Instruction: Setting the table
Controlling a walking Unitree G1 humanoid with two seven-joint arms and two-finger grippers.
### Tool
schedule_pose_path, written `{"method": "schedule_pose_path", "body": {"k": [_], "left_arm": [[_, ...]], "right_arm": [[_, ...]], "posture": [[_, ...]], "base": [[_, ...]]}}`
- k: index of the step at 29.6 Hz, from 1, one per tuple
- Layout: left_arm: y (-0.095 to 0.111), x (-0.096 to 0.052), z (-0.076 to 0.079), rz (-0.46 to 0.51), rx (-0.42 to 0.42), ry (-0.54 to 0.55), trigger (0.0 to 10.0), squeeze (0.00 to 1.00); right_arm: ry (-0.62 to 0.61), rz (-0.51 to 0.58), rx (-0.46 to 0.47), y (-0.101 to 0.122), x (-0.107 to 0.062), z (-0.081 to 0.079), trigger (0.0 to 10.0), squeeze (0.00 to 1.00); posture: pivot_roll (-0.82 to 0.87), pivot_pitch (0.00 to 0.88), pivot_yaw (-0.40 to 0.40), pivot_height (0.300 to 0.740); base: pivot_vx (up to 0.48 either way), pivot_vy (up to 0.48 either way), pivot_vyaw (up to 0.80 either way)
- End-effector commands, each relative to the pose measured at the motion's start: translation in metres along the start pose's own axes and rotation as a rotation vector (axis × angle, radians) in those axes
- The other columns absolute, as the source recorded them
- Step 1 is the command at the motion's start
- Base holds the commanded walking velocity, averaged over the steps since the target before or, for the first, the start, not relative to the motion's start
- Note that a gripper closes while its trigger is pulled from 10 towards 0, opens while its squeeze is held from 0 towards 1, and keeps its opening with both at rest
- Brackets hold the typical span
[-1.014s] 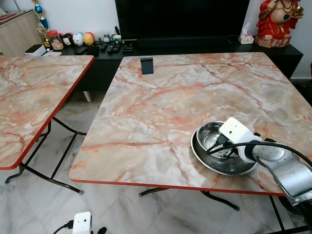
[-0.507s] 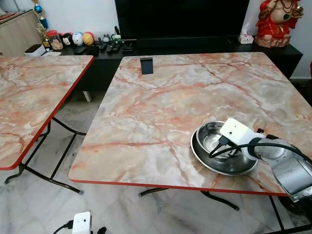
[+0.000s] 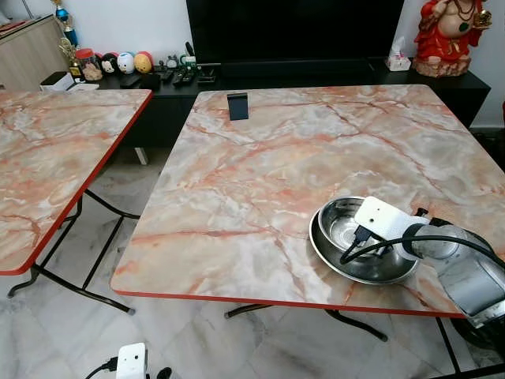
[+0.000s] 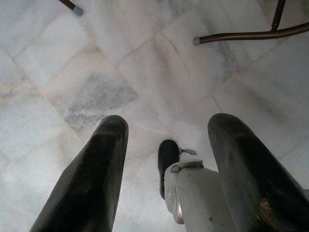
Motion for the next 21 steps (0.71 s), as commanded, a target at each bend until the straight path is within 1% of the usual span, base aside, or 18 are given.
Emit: {"method": "schedule_pose_path", "body": {"k": [1,4,10,14,21], "left_arm": [[-0.004,-0.001,-0.0022,-0.018,-0.003,0.011,10.0,0.0],[-0.004,-0.001,-0.0021,-0.018,-0.003,0.01,10.0,0.0],[-0.004,-0.001,-0.0021,-0.018,-0.004,0.007,10.0,0.0],[-0.0041,-0.0011,-0.0022,-0.019,-0.004,0.006,10.0,0.0],[-0.0041,-0.001,-0.0023,-0.02,-0.004,0.008,10.0,0.0]], "right_arm": [[0.002,0.002,-0.035,0.0041,-0.0004,0.0032,10.0,0.0],[0.008,-0.012,-0.064,0.0028,-0.0002,0.0024,10.0,0.0],[0.021,-0.013,-0.07,0.0037,-0.0006,0.0011,10.0,0.0],[0.034,-0.042,-0.119,-0.0003,-0.0015,0.0006,10.0,0.0],[0.036,-0.044,-0.126,0.0009,-0.0026,0.0018,10.0,0.0]], "posture": [[-0.13,0.0,0.065,0.74],[-0.14,0.0,0.065,0.74],[-0.13,0.0,0.067,0.74],[-0.13,0.0,0.067,0.74],[-0.13,0.0,0.067,0.74]], "base": [[0.0,0.0,0.0],[0.0,0.0,0.0],[0.0,0.0,0.0],[0.0,0.0,0.0],[0.0,0.0,0.0]]}}
Point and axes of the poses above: a point about 5 cm out from each wrist's last joint towards the gripper, its own x axis pointing out of the wrist towards the gripper, its own y axis along the axis of the wrist's last joint, z = x × y, the point moved 1 cm from there along x, pointing out of the wrist towards the gripper, and after that the axes turned 5 degrees about -x, right-handed, at the moved point
